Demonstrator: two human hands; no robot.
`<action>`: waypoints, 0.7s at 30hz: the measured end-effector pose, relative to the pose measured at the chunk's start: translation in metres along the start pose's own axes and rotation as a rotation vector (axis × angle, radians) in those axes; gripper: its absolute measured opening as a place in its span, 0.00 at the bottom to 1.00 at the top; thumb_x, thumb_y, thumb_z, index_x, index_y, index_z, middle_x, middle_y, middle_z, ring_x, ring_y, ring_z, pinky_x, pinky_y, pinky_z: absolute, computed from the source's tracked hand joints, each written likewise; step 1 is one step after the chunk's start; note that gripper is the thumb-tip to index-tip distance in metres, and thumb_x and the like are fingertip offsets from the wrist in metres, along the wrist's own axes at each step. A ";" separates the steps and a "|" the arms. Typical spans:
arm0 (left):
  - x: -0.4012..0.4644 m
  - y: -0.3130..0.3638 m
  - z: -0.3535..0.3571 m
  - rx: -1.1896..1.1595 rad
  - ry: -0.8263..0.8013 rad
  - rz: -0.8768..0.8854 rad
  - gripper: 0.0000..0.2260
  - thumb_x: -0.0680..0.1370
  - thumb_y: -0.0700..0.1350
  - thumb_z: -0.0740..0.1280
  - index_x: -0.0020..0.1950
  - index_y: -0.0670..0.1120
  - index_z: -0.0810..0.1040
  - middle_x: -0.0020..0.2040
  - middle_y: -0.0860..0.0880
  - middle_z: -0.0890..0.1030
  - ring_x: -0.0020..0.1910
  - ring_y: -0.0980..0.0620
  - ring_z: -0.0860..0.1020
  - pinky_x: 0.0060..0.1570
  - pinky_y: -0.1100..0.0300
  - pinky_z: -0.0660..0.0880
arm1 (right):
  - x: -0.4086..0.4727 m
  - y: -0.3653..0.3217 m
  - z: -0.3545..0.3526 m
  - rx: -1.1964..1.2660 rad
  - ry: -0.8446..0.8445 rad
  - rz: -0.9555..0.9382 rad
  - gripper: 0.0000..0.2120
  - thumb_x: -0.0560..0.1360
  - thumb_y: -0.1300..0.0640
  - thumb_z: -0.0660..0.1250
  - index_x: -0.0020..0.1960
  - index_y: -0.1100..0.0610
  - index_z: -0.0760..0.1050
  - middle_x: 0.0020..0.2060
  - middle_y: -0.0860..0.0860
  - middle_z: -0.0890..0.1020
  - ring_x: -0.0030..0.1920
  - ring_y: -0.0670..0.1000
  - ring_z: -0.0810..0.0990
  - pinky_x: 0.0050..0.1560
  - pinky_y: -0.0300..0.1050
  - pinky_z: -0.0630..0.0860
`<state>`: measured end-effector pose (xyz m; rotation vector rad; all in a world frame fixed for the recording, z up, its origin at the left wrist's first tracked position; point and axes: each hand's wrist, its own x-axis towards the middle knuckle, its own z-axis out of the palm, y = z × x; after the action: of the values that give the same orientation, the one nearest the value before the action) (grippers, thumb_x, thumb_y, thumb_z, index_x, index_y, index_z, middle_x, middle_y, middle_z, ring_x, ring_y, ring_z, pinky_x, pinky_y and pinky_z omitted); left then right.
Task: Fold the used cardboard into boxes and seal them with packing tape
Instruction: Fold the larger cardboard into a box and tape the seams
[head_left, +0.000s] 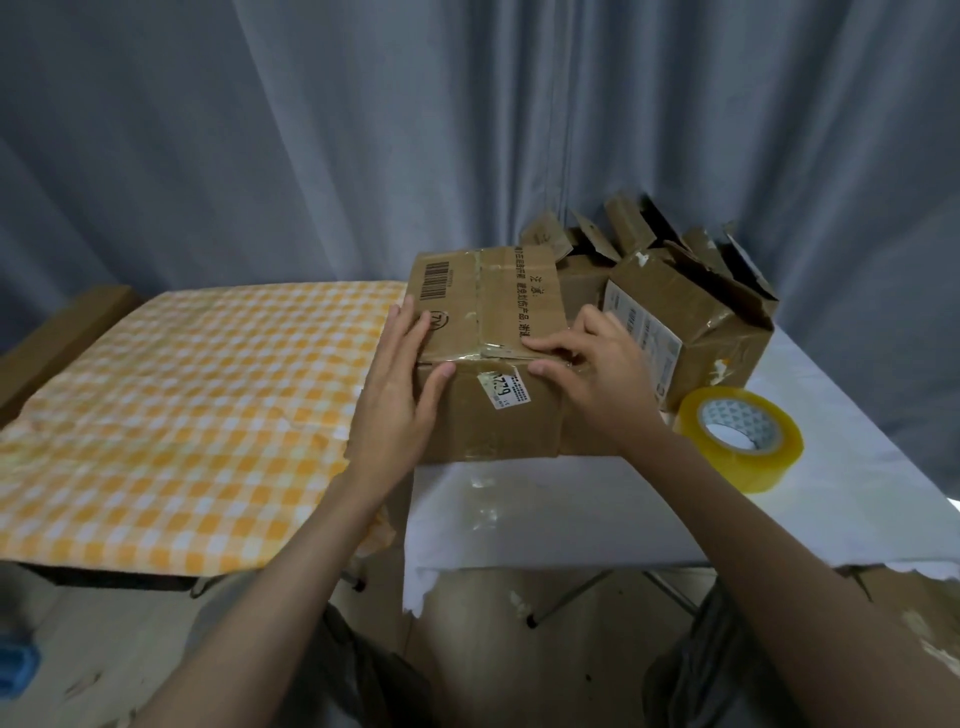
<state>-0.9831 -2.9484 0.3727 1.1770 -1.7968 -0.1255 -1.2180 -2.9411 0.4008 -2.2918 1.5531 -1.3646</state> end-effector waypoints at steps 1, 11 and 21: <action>-0.005 0.002 0.004 -0.038 0.025 -0.046 0.26 0.84 0.49 0.62 0.80 0.44 0.60 0.82 0.50 0.54 0.80 0.57 0.51 0.77 0.64 0.51 | 0.000 0.001 0.000 0.006 0.006 0.001 0.12 0.74 0.51 0.74 0.57 0.49 0.84 0.40 0.46 0.71 0.45 0.49 0.70 0.42 0.35 0.62; -0.008 0.010 0.000 0.012 0.071 -0.213 0.22 0.87 0.50 0.50 0.81 0.48 0.57 0.82 0.54 0.53 0.80 0.60 0.49 0.79 0.55 0.49 | -0.001 0.001 0.003 -0.005 0.043 0.021 0.12 0.73 0.52 0.75 0.56 0.49 0.84 0.38 0.47 0.73 0.43 0.48 0.70 0.39 0.35 0.61; 0.025 0.046 0.018 0.625 -0.357 0.097 0.31 0.83 0.60 0.46 0.80 0.43 0.57 0.80 0.44 0.59 0.79 0.48 0.59 0.77 0.53 0.56 | -0.001 0.004 0.003 0.002 0.027 -0.015 0.13 0.71 0.50 0.76 0.55 0.51 0.85 0.39 0.46 0.71 0.43 0.48 0.69 0.39 0.43 0.65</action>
<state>-1.0288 -2.9501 0.4036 1.5650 -2.2960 0.3269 -1.2193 -2.9434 0.3966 -2.2979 1.5448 -1.4053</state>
